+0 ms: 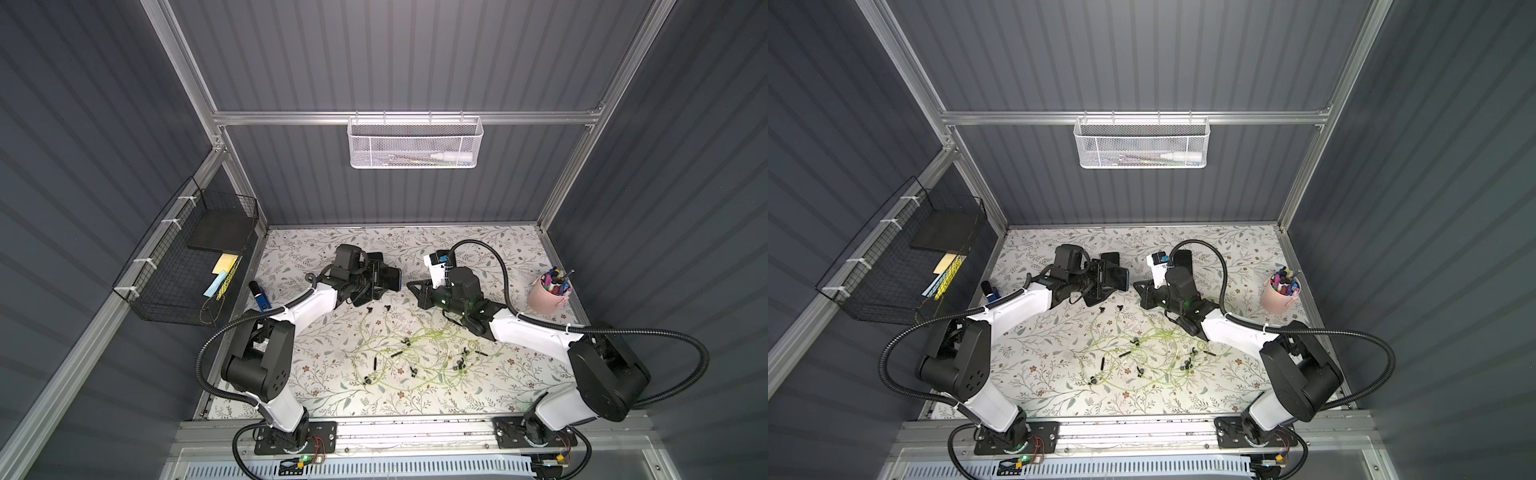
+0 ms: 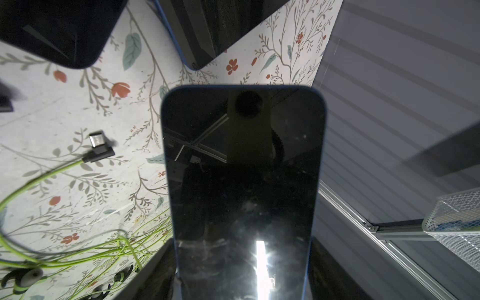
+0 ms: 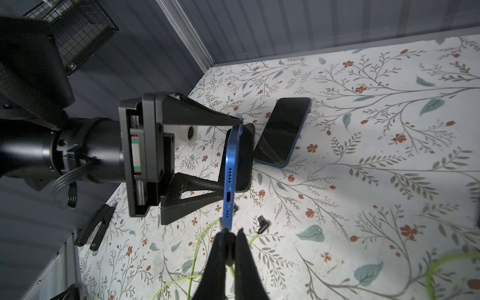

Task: Plug wired earphones into phones
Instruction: Insert the wired earphone into the phone.

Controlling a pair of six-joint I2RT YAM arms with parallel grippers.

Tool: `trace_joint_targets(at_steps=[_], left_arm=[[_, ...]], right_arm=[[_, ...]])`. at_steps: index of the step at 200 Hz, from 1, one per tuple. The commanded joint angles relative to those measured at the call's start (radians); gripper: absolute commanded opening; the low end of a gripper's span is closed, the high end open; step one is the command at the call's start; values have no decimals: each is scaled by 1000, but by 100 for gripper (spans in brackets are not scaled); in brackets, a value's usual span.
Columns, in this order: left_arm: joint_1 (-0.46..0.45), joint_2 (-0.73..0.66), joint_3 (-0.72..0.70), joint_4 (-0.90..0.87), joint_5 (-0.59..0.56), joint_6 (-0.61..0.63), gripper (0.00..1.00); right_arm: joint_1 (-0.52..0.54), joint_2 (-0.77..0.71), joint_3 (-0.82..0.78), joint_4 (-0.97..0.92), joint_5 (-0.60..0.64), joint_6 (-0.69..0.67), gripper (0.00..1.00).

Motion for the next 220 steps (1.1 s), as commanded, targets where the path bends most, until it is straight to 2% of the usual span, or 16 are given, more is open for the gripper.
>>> trace_joint_targets(at_steps=[1,220], left_arm=[[-4,-39,-6,43,22,22,0],[-21,-42,-6,69,24,71,0]], right_arm=[[5,14,37,24,-8,0,0],[5,52,57,16,44,3,0]])
